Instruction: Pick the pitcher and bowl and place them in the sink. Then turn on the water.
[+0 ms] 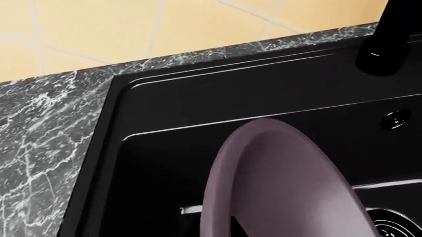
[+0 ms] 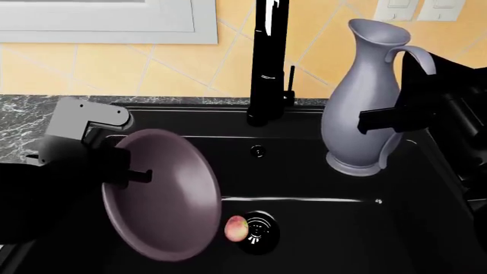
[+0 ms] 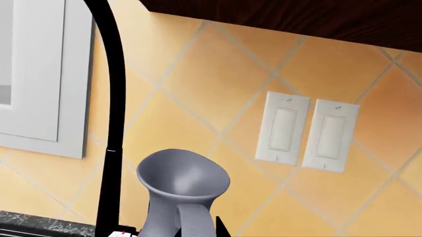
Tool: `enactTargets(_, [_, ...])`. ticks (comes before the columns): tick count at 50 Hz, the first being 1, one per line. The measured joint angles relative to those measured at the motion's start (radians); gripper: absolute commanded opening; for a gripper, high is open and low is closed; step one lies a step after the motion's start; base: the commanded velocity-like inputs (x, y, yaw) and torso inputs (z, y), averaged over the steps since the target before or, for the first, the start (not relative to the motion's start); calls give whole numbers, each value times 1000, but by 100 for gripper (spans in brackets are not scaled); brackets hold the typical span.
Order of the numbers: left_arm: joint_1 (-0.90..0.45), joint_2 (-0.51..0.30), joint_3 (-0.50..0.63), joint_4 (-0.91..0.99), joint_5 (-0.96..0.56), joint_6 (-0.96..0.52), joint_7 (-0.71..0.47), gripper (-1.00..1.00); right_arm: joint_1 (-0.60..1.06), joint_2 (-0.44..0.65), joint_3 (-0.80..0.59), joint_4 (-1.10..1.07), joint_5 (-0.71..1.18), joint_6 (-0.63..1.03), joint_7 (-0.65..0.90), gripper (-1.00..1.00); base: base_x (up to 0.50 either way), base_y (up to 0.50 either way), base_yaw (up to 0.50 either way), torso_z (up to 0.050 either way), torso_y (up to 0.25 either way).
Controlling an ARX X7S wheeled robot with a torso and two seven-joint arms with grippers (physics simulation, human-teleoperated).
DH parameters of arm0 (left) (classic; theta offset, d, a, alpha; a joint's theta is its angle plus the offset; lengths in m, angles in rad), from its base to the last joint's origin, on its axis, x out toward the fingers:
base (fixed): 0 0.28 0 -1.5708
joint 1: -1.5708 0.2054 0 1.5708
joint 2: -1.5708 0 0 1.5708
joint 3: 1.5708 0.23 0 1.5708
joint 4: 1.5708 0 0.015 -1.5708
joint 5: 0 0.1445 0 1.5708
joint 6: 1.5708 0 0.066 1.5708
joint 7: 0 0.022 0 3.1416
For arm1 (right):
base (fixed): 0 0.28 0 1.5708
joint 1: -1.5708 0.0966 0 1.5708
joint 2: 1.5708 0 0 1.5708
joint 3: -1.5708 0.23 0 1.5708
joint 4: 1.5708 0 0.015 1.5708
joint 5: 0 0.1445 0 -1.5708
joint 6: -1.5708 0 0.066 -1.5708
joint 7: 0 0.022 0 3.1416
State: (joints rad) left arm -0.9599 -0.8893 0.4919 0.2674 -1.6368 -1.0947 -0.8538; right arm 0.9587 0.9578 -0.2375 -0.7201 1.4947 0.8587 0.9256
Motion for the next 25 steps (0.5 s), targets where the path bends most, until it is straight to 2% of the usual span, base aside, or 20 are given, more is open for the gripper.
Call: enactTargets(25, [80, 1, 14, -12, 63, 51, 54, -100, -2, -6, -10, 7, -10, -1, -5, -100, 0, 0, 0, 0, 1])
